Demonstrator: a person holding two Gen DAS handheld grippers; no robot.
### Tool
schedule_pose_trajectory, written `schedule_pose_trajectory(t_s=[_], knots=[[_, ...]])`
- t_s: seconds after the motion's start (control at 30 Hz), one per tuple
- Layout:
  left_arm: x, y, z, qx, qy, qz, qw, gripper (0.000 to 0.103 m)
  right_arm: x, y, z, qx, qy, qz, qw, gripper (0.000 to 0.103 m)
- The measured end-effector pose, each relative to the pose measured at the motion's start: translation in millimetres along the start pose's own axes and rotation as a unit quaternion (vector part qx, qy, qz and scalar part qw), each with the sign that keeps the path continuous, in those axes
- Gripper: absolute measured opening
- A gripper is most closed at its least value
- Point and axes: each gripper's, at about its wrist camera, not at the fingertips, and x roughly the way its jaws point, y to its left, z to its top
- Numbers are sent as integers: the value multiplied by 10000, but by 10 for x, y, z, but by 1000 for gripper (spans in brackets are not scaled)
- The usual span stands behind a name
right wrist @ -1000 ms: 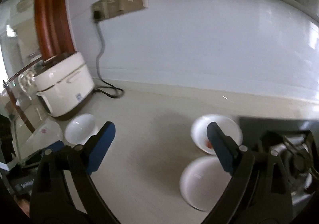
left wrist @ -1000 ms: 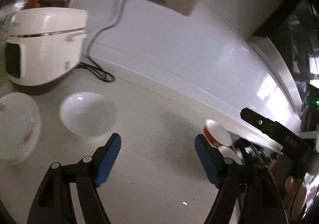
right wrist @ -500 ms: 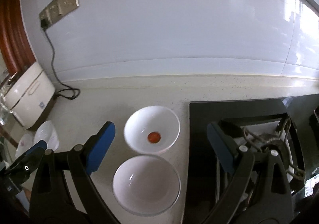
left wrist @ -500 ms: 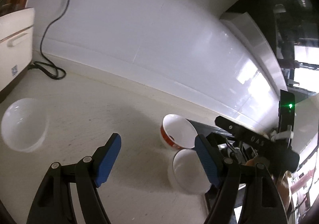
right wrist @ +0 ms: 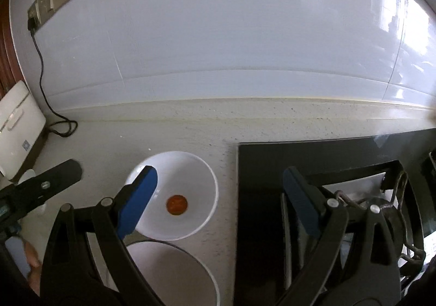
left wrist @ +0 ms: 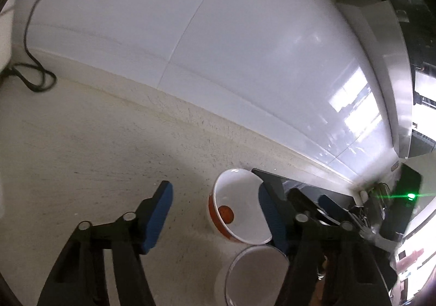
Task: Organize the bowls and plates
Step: 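Grasp the orange-rimmed bowl with the left gripper while the right grasps a white bowl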
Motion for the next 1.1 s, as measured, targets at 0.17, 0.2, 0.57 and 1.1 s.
schedule_pose_trajectory(t_s=[0.17,0.2,0.57,1.1], knots=[[252,51,-78,72,171,-250,9995,58,59,-25,-45,-34,-6,-191,9998,94],[275,52,-89,89,192,-272,9994,58,89,-37,-49,-13,61,-197,9998,94],[505,53,-207,-37,714,-375,9967,54,299,-27,-121,-54,412,-42,9991,82],[730,-24,-257,-39,944,-407,9947,29,517,40,-269,-91,988,608,9932,25]])
